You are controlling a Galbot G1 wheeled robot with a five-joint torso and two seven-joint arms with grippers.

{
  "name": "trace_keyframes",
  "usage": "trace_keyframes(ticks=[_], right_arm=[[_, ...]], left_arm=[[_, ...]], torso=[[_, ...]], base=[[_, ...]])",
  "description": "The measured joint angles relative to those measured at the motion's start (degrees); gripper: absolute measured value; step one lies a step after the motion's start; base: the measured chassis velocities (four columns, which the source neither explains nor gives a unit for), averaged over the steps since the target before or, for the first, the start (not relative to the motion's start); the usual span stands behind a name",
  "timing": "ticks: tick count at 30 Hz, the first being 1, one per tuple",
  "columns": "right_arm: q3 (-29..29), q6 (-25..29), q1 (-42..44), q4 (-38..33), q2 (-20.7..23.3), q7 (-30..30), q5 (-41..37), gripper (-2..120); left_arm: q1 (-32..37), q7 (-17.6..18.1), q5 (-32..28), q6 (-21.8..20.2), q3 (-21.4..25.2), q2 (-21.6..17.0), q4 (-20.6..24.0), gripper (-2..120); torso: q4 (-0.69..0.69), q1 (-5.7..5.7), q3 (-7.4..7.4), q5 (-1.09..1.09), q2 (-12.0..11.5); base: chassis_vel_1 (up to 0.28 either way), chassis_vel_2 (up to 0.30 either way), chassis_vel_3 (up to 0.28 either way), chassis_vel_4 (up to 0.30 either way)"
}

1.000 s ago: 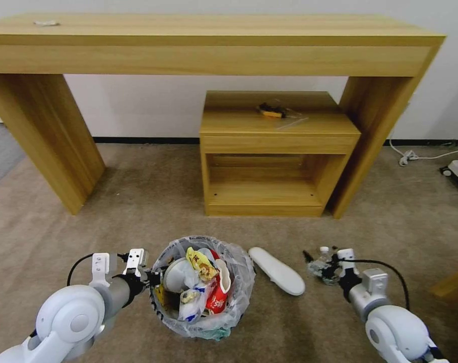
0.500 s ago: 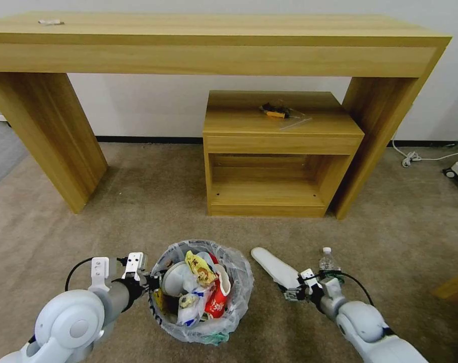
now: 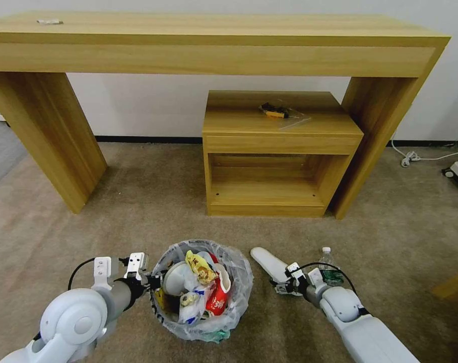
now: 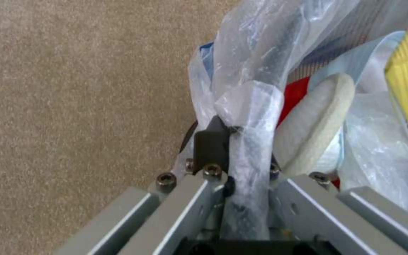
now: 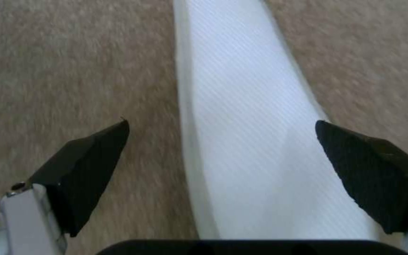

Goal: Pick up the trash bin and place the garbage on the floor into it.

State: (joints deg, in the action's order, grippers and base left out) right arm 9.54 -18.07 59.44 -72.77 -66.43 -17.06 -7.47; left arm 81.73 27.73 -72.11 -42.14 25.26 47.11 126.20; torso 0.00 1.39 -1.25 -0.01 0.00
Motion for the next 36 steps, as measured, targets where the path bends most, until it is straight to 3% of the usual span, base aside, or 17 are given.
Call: trace_keyframes(ticks=[12,36], right_arm=[[-1.21,0.51,-3.46,6.63,-2.37,-0.08,3.11,95],[0.27,1.92,-3.19,6.91,-2.35,4.65,5.53,12]], left_arm=[[0.01,-0.05,-0.19,0.00,0.36,-0.24,0.05,0],[-0.47,-0.84,-0.25,0.00,0.11,-0.29,0.14,0]], torso=[[0.00,0.00,0.00,-0.02,0.00],[0.00,0.00,0.01,-0.01,0.00]], base=[[0.000,0.000,0.000,0.000],[0.000,0.000,0.000,0.000]])
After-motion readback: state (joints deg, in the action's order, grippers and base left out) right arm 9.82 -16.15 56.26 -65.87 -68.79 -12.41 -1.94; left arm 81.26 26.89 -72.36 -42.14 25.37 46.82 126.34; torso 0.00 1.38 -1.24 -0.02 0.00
